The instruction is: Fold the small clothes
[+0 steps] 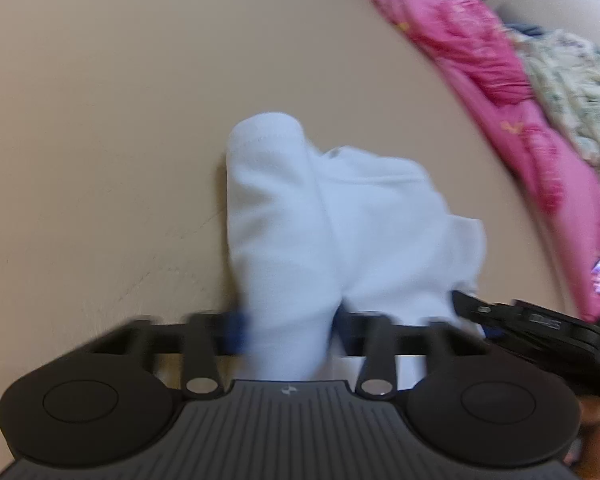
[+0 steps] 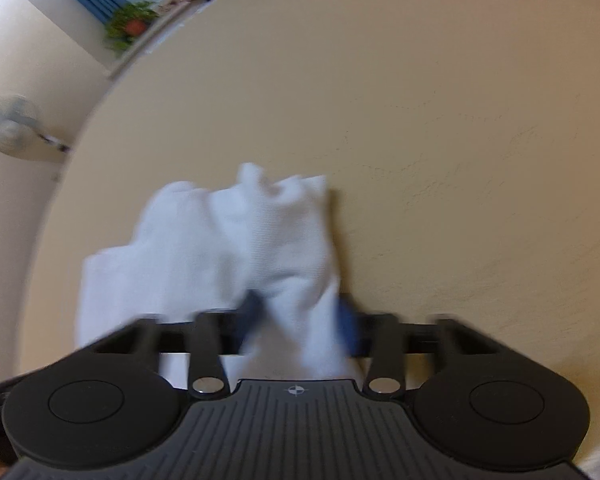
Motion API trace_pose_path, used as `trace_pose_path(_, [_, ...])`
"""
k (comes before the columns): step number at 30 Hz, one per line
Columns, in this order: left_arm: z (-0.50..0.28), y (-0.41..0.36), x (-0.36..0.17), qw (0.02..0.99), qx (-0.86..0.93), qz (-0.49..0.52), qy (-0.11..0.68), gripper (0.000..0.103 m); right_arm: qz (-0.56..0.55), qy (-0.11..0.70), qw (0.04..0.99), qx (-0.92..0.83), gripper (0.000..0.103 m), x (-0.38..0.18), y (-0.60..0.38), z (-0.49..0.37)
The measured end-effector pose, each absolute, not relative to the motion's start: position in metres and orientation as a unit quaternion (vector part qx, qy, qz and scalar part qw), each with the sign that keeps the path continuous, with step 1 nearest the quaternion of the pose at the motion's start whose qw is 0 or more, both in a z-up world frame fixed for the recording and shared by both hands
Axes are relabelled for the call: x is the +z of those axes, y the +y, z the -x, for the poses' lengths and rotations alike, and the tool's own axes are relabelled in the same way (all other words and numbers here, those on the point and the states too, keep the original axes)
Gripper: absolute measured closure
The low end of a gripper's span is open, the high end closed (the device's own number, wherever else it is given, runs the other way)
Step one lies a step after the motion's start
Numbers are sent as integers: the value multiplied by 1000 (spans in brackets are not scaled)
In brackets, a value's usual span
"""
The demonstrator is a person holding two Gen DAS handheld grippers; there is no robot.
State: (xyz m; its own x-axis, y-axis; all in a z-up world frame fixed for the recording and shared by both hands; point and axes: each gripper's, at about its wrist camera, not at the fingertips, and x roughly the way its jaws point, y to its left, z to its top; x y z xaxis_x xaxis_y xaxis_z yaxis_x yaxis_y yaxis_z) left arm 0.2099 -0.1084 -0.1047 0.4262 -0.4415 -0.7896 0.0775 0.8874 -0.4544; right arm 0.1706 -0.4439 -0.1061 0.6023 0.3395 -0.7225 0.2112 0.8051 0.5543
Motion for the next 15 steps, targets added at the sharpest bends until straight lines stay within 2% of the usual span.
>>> trace_pose_path(1, [-211, -102, -97, 827, -166, 181, 506, 71, -311, 439, 842, 42, 86, -105, -441, -171])
trace_pose_path(5, [-203, -65, -45, 873, -149, 129, 446, 71, -365, 393, 837, 105, 89, -91, -426, -175])
trace_pose_path(7, [-205, -32, -25, 879, -139, 138, 435, 66, -364, 361, 845, 152, 89, -75, -405, -178])
trace_pose_path(8, [-205, -15, -15, 882, -130, 138, 431, 56, -350, 347, 853, 172, 88, -67, -390, -180])
trace_pose_path(9, [-202, 2, -5, 889, -116, 130, 424, 48, -334, 339, 860, 182, 85, -62, -377, -182])
trace_pose_path(10, [-196, 20, 7, 900, -92, 111, 411, 48, -314, 337, 870, 174, 78, -59, -365, -184])
trace_pose_path(12, [-180, 47, 24, 914, -62, 77, 394, 48, -289, 343, 884, 132, 70, -60, -354, -185])
trace_pose_path(15, [-146, 73, 38, 917, -77, 64, 386, 48, -294, 360, 877, 118, 70, -64, -353, -179])
